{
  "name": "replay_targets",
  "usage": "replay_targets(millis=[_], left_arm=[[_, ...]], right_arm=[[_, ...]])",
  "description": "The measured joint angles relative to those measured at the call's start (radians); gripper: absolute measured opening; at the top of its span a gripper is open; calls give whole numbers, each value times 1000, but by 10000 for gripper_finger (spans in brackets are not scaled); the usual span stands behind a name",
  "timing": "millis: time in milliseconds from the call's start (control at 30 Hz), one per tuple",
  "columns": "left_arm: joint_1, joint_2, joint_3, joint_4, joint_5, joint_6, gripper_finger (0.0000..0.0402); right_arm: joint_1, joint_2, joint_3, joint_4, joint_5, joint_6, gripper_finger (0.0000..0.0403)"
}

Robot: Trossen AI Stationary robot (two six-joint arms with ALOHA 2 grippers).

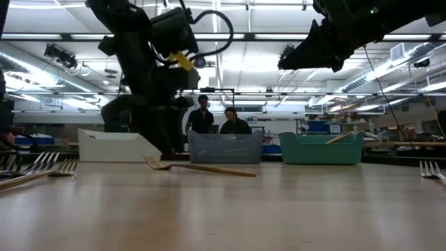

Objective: Sort silverware by color (type)
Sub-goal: Put the gold fork into the green bin

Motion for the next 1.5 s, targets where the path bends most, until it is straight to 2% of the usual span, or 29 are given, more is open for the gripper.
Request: replay_targets(millis=[200, 300, 667, 867, 1233, 1500], left_arm=[[-3, 56, 0, 10, -1, 0, 159], [-3, 69, 3, 12, 3, 0, 146], [-8, 75, 3, 13, 58, -34, 16], [-24, 77, 2, 16, 27, -52, 17], [-79, 51, -3, 85, -197, -59, 15], [-86, 51, -2, 135, -285, -123, 14]], right_arm=[[0, 0, 0, -1, 0, 0, 50], [0, 0, 0, -1, 0, 0, 50], [0, 0, 0, 14, -12, 0, 50], [0, 0, 0, 14, -26, -9, 50], [-11, 0, 0, 11, -24, -42, 50], [-15, 0, 0, 7, -18, -73, 50]])
